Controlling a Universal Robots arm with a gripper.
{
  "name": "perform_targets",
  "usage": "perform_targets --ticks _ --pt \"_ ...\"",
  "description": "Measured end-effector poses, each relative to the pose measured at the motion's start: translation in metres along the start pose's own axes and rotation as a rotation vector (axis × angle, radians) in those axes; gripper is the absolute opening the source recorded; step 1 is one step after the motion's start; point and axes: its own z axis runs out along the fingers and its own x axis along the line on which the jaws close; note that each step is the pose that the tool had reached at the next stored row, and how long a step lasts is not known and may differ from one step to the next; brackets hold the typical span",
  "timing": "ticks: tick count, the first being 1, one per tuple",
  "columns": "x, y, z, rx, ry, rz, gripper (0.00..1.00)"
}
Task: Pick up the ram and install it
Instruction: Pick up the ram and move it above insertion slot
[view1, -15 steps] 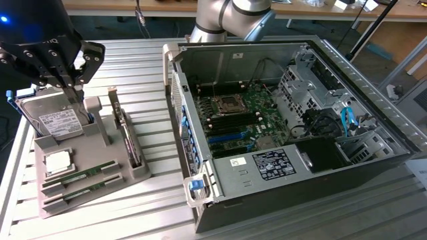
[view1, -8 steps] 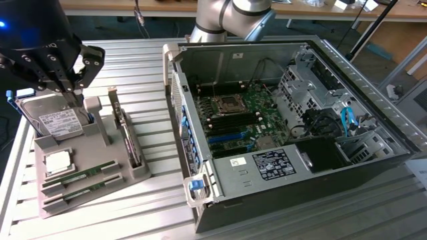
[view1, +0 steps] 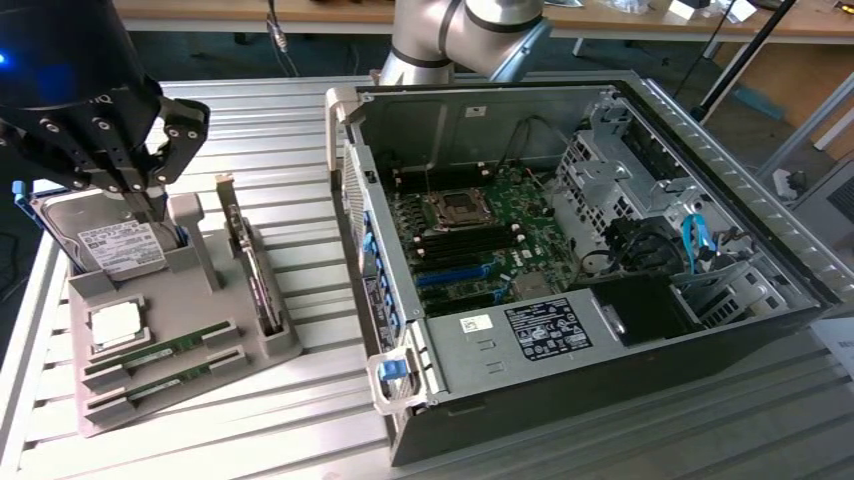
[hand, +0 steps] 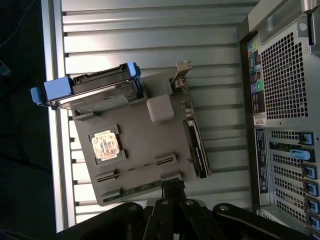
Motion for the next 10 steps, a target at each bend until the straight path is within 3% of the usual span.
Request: perform_targets --ticks 10 --pt "-0.0001 -0.0006 0.0 0.0 0.0 0.0 0.11"
